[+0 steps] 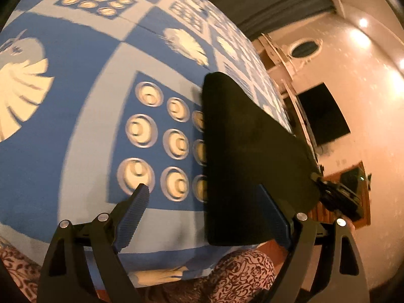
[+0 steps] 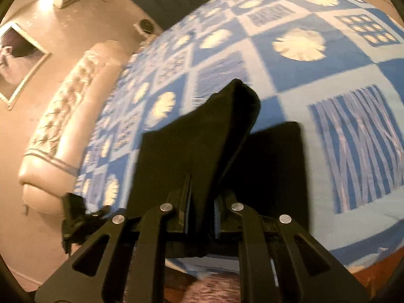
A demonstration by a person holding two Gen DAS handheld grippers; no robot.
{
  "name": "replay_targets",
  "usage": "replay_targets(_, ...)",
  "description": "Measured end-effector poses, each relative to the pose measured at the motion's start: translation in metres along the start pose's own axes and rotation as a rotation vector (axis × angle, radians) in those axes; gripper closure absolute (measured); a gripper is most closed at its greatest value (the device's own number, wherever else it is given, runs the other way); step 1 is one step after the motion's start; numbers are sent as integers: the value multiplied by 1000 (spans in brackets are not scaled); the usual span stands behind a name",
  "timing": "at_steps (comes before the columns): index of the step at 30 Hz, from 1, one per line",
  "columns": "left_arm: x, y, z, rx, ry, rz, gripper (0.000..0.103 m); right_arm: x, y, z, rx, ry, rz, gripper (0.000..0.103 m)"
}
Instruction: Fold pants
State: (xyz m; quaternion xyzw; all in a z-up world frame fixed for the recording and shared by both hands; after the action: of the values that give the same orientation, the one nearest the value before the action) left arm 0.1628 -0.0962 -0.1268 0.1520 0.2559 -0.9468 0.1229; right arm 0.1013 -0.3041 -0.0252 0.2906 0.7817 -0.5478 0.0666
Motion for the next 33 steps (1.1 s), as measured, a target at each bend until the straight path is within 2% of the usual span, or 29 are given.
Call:
replay_targets(5,3,20,13,38,2,-18,18,16,28,54,97,57,-52,90)
replay_targets(8,5,35,14,64,-37,-29,18,23,40,64,72,84,-63,87)
replay_targets(11,5,43,13,63,-43,-39,18,20,33,69,46,113,-55,76)
replay_targets(12,6,45,13,65,-43,-41,18,18,29,72,38,126,-56,67)
replay_targets(13,7,46,12,68,-45,-42,18,17,25,74,35,136,-50,43)
replay_targets(14,8,46,12,71,-51,-42,18,14,17,83,61,157,-26,30)
replay_targets(15,9,47,10,79,-61,-44,18,13,11,92,94,176,-3,21)
replay_targets(16,10,48,9,92,-73,-45,18,15,6,101,100,201,9,21)
replay_targets(19,11,50,9,154,-120,-39,18,31,11,111,-21,275,-48,21)
replay_targets(22,11,54,12,203,-137,-37,18,48,25,118,-84,319,-86,21)
replay_targets(25,13,59,18,249,-149,-42,18,54,35,115,-200,373,-106,21)
replay_targets(28,16,59,18,258,-159,-42,18,61,44,100,-316,371,-155,21)
replay_targets(29,17,59,18,262,-152,-41,18,64,45,95,-330,356,-168,20)
replay_targets(31,18,60,20,265,-140,-43,18,67,50,88,-302,303,-165,21)
replay_targets(33,16,63,20,260,-141,-47,18,67,50,84,-304,309,-156,21)
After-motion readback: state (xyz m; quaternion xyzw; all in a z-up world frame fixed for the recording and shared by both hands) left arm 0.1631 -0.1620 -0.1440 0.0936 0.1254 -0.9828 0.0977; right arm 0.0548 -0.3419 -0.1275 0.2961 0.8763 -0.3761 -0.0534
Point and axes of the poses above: each gripper's, at about its wrist camera, not at the fingertips, and y roughly the way its jaws point, z to its right, x to its underside, the point moved 9 cm from there along y, roughly the way its jaws point, and after that the axes turned 13 degrees about x, right-handed, at the moved point
